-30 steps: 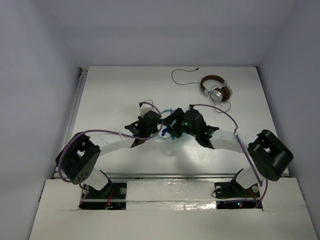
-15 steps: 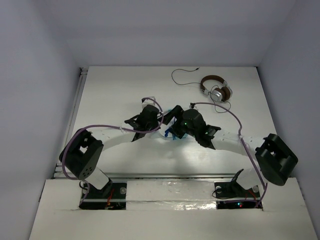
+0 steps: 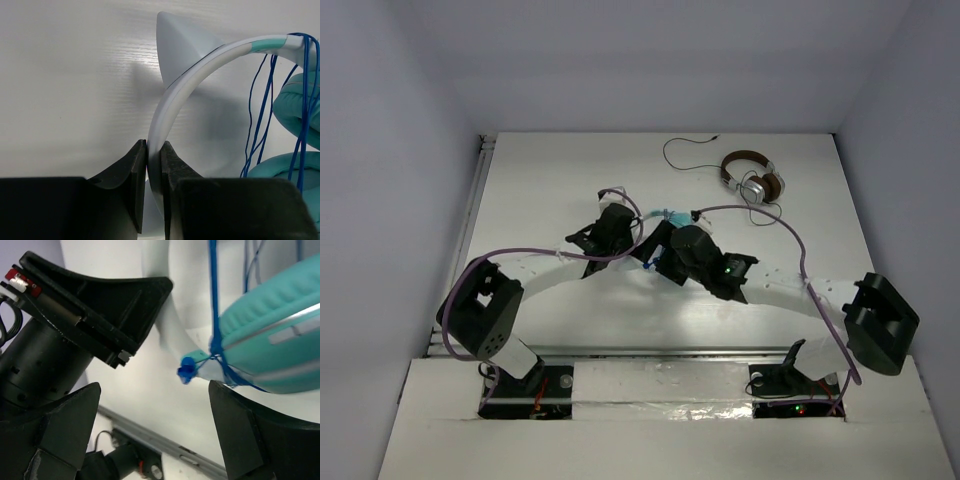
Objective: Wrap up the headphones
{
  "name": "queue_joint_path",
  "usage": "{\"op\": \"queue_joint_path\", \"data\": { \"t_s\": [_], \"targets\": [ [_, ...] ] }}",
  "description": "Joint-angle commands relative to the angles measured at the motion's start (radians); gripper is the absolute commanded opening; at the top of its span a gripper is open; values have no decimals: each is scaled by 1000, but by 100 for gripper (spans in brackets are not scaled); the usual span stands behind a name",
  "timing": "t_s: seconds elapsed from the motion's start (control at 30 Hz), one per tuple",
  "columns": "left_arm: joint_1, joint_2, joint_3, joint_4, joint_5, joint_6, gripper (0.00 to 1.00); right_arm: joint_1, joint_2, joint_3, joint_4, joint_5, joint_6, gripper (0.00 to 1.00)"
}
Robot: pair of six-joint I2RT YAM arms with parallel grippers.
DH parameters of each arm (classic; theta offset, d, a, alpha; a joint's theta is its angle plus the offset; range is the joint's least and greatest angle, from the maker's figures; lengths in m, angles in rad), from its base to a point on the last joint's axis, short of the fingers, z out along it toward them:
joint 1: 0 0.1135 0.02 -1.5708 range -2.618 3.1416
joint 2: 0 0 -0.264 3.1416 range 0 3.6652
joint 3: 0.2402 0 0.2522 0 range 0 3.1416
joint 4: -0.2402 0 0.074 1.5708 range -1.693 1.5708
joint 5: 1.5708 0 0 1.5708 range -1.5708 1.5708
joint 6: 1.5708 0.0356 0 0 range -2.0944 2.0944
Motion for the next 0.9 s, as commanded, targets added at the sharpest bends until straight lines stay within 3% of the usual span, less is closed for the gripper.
{"op": "queue_joint_path", "data": {
  "t_s": [0.0, 0.3, 0.43, 0.57, 0.67, 0.77, 0.87],
  "targets": [
    [7, -68, 59, 86, 2, -29, 0, 7, -25, 84, -167, 174, -79, 95],
    [7, -52, 59, 78, 5, -26, 0, 7, 13, 232, -241, 258, -177, 94],
    [16, -49, 53, 75, 22, -20, 0, 7, -53, 127, -157, 168, -136, 83],
    [25, -39, 68, 72, 29, -15, 0, 33, -99, 56, -87, 89, -113, 38],
    [25, -34, 74, 71, 32, -15, 0, 56, -84, 48, -65, 39, -100, 13],
    [25, -46, 68, 66, 25, -17, 0, 56, -61, 33, -16, 17, -93, 4],
    [25, -60, 65, 58, 18, -14, 0, 56, -13, 56, -34, 38, -111, 2]
  ]
}}
